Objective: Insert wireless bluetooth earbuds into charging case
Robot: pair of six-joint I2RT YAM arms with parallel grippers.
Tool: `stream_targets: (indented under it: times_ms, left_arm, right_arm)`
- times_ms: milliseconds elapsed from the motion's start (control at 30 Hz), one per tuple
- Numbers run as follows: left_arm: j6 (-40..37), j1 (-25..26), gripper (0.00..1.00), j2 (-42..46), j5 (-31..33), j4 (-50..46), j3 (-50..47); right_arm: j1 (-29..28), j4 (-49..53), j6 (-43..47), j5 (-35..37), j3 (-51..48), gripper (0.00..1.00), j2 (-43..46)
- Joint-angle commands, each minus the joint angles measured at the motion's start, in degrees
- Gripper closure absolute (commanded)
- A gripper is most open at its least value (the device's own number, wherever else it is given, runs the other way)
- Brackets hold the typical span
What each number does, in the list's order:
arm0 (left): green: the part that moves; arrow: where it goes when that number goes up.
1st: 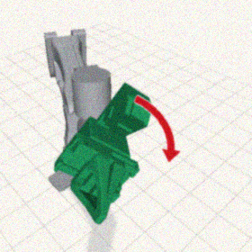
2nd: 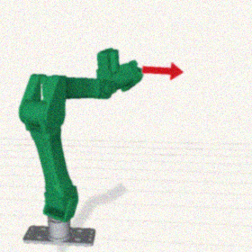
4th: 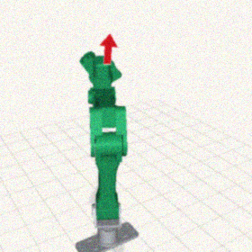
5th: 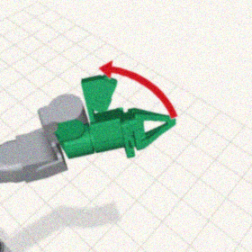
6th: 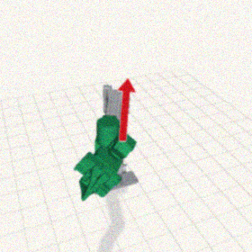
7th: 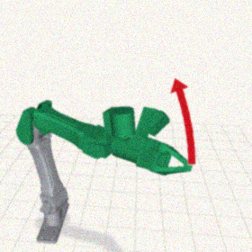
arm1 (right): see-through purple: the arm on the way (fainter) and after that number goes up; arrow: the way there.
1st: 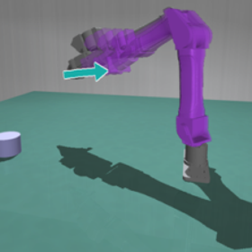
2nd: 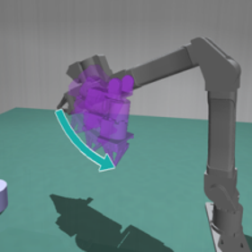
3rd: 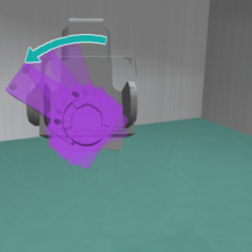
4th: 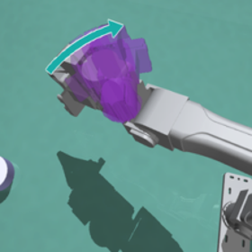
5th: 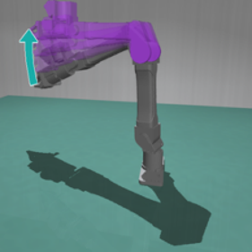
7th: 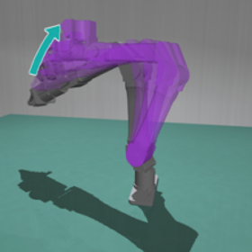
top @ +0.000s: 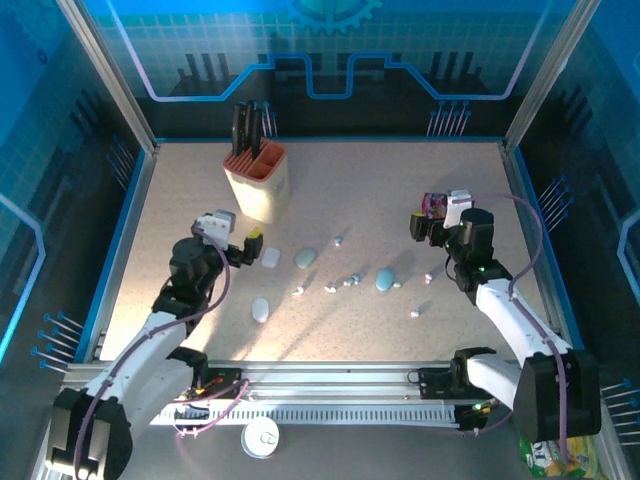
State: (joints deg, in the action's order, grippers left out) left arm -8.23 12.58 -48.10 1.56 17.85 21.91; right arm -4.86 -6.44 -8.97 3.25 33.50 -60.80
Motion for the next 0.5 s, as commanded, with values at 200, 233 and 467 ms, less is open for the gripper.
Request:
stream_targets:
  times_ms: [200, 233, 467]
  left_arm:
    - [-3.7, 10.83, 0.01, -12.74, -6.8, -19.42, 11.93]
    - [-2.66, 11.29, 0.01, -14.58, -7.03, -19.66, 13.02]
    - [4.77, 12.46, 0.01, -23.96, -10.54, -24.1, 19.72]
  right_arm:
    - [-3.27, 14.49, -15.6, -17.49, 3.13, 0.0, 0.78]
    - [-5.78, 15.09, -14.93, -16.91, 3.6, 0.0, 0.56]
    - [-20.24, 14.62, -16.14, -14.5, 5.27, 0.0, -4.87]
